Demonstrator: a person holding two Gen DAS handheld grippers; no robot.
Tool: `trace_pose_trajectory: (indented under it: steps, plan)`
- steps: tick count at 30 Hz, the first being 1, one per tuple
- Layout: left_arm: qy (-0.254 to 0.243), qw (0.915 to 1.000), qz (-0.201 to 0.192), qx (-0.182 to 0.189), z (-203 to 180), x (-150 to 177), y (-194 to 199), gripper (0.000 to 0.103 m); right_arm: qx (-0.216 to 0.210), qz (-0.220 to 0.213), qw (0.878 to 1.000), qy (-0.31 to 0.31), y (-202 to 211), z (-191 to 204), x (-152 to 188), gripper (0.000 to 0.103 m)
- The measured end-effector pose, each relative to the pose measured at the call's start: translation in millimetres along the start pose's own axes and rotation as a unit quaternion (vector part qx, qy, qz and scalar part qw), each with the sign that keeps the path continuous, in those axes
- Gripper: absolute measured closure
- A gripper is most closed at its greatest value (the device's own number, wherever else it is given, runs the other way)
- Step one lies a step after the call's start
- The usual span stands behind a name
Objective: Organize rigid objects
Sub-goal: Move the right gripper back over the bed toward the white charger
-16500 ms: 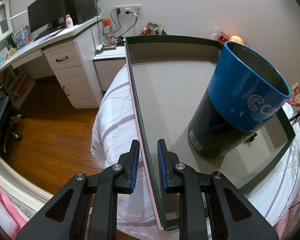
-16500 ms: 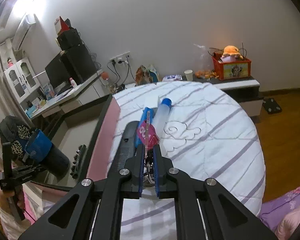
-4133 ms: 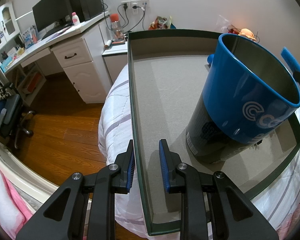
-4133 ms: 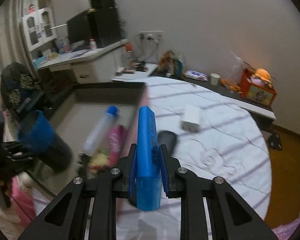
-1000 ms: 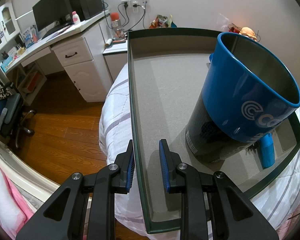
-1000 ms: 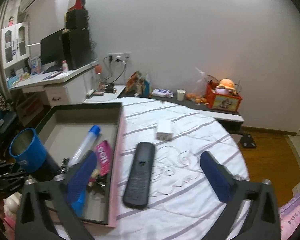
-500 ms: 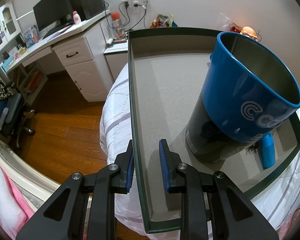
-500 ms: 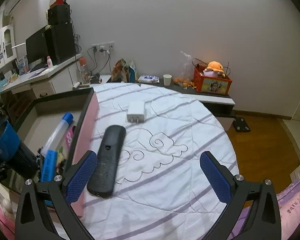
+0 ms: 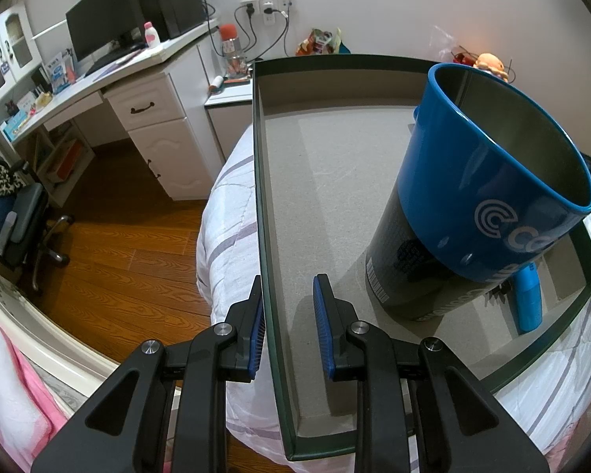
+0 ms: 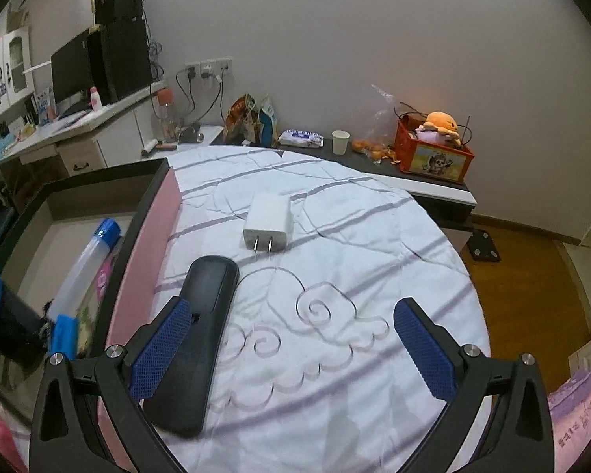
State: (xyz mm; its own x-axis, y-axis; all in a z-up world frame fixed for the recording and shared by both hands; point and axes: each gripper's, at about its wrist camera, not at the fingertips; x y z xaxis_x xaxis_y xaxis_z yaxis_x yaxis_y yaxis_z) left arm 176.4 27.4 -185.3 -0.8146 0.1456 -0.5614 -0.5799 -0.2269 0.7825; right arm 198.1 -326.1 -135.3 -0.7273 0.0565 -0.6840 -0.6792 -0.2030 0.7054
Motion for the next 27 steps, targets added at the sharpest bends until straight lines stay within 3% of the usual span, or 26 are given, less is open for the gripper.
trace_pose_trajectory:
  steps: [15, 21, 23, 25, 27]
  plan:
    - [-0.004, 1.0, 0.002, -0.007, -3.6, -4.9, -0.8, 0.081, -0.012, 0.041, 0.999, 0.009, -76.8, -15.9, -44.6, 0.0]
    - [-0.005, 0.9999, 0.002, -0.009, -5.6, -5.2, -0.1, 0.081, -0.023, 0.056, 0.998, 0.008, -93.6, -20.2, -49.3, 0.009]
    - [-0.005, 0.9999, 0.002, -0.009, -5.8, -5.2, 0.0, 0.081, -0.026, 0.064, 0.998, 0.015, -98.0, -18.4, -49.7, 0.022]
    - [-0.005, 0.9999, 0.002, -0.009, -5.7, -5.2, 0.1, 0.081, -0.022, 0.073, 0.997, 0.02, -102.7, -18.3, -49.4, 0.051]
    - [-0.005, 0.9999, 0.002, -0.009, -6.0, -5.4, 0.0, 0.081, -0.025, 0.078, 0.996, 0.023, -104.8, -16.2, -48.4, 0.06]
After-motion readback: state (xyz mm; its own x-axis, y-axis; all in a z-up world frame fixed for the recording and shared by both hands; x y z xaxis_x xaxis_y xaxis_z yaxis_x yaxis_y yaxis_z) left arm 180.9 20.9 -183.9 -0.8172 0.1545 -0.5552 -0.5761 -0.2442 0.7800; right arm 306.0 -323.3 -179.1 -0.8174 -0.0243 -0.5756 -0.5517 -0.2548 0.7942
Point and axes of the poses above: each gripper's, at about its wrist camera, not at the fingertips, and y roughly against the way its jaws point, z to its left, x to its underside, and after that the axes turned 14 degrees about -x, right-handed
